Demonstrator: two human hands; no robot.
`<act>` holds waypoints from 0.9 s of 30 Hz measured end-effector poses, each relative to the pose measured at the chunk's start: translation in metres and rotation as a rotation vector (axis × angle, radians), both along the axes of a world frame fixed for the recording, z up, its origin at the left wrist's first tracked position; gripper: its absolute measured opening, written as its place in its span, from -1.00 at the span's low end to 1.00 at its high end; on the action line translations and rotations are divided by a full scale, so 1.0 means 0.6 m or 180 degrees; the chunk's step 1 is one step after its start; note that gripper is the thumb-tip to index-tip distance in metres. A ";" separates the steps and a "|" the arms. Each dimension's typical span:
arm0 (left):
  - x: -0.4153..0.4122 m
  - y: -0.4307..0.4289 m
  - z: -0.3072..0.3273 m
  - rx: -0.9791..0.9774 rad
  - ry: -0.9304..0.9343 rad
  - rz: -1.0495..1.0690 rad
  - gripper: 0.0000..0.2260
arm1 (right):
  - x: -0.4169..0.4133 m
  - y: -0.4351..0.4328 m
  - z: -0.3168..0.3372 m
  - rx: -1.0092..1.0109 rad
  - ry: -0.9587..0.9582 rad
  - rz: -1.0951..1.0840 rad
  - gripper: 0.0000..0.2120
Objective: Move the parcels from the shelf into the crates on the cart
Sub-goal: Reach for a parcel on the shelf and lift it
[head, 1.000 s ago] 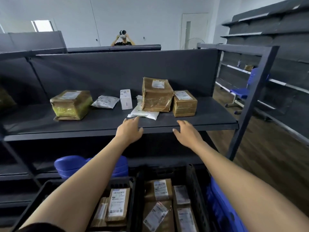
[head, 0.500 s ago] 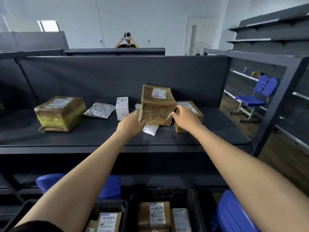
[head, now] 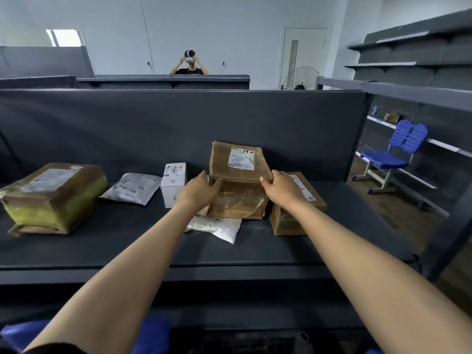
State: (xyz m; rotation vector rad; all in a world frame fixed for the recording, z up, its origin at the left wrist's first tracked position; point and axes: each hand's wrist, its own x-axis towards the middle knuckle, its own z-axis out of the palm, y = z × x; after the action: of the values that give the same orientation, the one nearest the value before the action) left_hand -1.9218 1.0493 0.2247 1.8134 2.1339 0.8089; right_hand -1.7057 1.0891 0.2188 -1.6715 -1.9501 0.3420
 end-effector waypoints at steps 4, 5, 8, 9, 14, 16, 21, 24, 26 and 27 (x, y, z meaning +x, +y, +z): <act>-0.001 0.021 -0.016 0.0031 -0.0520 -0.0032 -0.43 | 0.003 0.020 -0.010 -0.0034 0.0133 -0.0039 -0.43; 0.001 0.024 -0.019 0.0040 -0.0660 -0.0061 -0.46 | 0.002 0.022 -0.012 -0.0042 0.0152 -0.0039 -0.42; 0.012 0.030 -0.023 0.0106 -0.1130 -0.0032 -0.59 | -0.003 0.025 -0.012 -0.0027 0.0274 -0.0029 -0.42; 0.015 0.030 -0.023 0.0142 -0.1238 0.0014 -0.58 | -0.005 0.024 -0.011 -0.0007 0.0340 -0.0011 -0.45; 0.019 0.015 -0.023 0.0302 -0.1712 0.0169 -0.58 | -0.009 0.004 -0.003 0.0073 0.0800 0.0071 -0.55; 0.025 -0.001 -0.021 0.0415 -0.1956 0.0243 -0.61 | -0.010 -0.012 0.000 0.0030 0.0949 0.0113 -0.50; 0.041 -0.067 -0.017 0.0757 -0.2353 0.0300 -0.62 | -0.008 -0.083 0.000 0.0059 0.1614 0.0160 -0.41; 0.054 -0.118 -0.018 0.1014 -0.2323 0.0271 -0.71 | -0.004 -0.142 -0.001 0.0109 0.2138 0.0225 -0.63; 0.063 -0.158 -0.022 0.1215 -0.2259 0.0281 -0.76 | -0.002 -0.180 -0.005 0.0110 0.2572 0.0229 -0.79; 0.067 -0.180 -0.027 0.1285 -0.2263 0.0265 -0.76 | -0.002 -0.199 -0.007 0.0107 0.2781 0.0211 -0.82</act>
State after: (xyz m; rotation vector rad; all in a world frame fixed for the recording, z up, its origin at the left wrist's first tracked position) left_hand -1.8815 0.9415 0.2088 1.2820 1.6533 1.6951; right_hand -1.7069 0.9698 0.2147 -1.1336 -1.3275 0.8835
